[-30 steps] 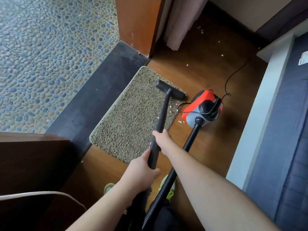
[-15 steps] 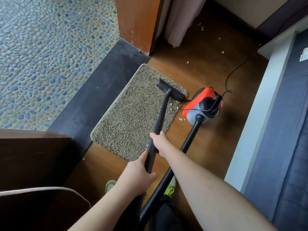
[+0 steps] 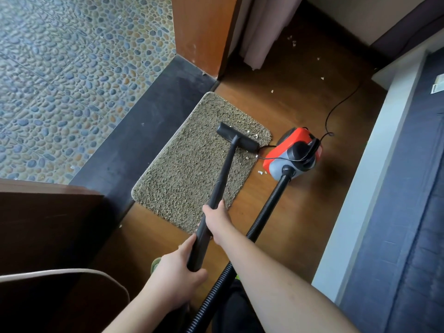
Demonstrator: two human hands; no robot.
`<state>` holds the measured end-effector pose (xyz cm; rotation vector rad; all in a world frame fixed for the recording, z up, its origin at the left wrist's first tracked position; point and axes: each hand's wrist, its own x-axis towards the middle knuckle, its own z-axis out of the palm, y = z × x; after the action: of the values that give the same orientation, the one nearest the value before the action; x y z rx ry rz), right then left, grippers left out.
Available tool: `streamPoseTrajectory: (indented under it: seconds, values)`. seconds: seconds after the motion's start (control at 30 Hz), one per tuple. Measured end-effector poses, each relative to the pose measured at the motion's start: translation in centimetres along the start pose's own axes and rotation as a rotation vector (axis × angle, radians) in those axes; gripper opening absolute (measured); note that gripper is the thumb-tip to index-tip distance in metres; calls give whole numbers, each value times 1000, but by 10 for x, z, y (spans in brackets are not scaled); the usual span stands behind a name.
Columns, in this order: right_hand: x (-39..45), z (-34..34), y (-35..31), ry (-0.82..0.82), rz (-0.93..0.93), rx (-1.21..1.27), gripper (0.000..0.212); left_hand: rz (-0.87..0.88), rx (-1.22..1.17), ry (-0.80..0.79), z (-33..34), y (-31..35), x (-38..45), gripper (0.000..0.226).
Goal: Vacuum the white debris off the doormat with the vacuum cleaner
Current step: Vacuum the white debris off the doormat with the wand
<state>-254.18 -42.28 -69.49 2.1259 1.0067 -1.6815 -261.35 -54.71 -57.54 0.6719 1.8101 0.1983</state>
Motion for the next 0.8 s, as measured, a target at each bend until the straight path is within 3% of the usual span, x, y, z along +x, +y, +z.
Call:
streamPoseTrajectory:
  seconds: [0.47,0.7,0.8]
  values:
    - [23,-33,-29,49,-43,94,79,42,-115,-85,1,39,33,86]
    - [54,-43,-39,67,-25,185,81,41,-130,-136,-7,68,47,74]
    - [58,-47,-37,63,-18,168,73,40,-103,-139,-6,73,48,76]
